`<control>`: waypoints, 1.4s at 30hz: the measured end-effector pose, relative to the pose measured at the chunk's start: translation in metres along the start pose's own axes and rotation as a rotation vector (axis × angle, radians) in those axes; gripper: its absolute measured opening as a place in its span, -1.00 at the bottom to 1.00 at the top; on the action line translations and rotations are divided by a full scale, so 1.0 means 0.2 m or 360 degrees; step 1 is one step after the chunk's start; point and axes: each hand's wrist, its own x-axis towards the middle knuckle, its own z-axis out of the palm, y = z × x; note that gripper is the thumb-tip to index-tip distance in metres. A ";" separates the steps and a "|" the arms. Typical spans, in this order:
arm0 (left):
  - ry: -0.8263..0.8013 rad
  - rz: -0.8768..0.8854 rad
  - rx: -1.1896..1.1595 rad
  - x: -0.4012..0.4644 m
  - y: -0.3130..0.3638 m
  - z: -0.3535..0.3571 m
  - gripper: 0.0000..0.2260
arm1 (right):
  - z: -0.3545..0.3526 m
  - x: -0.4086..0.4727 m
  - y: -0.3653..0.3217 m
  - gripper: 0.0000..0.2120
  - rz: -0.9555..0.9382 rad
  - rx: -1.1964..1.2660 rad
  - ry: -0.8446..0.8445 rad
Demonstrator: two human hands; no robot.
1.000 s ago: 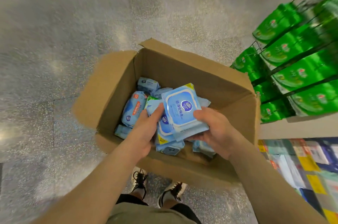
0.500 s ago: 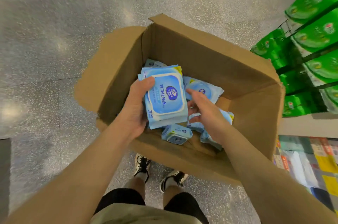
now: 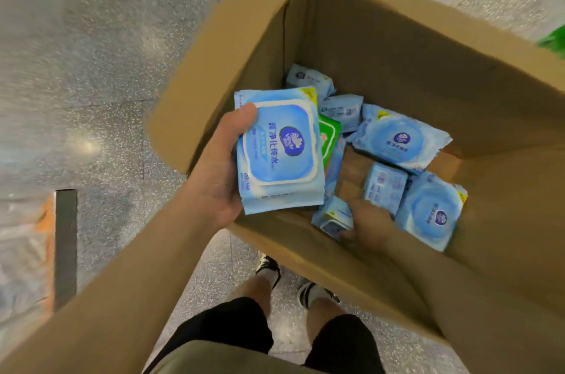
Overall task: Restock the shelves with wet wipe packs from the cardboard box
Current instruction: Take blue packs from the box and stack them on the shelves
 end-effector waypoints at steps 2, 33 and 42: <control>-0.0004 -0.0025 0.0001 -0.05 0.04 0.01 -0.64 | -0.11 -0.16 0.00 -0.60 0.0016 0.0385 0.0104; -0.1325 -0.0712 0.1121 -1.35 -1.02 1.99 -0.57 | -0.22 -3.17 0.52 -0.55 0.0103 0.3274 0.1954; -0.1417 -0.0651 0.1304 -1.72 -1.41 2.34 -0.54 | 0.01 -3.67 0.85 -0.62 0.0196 0.2982 0.2162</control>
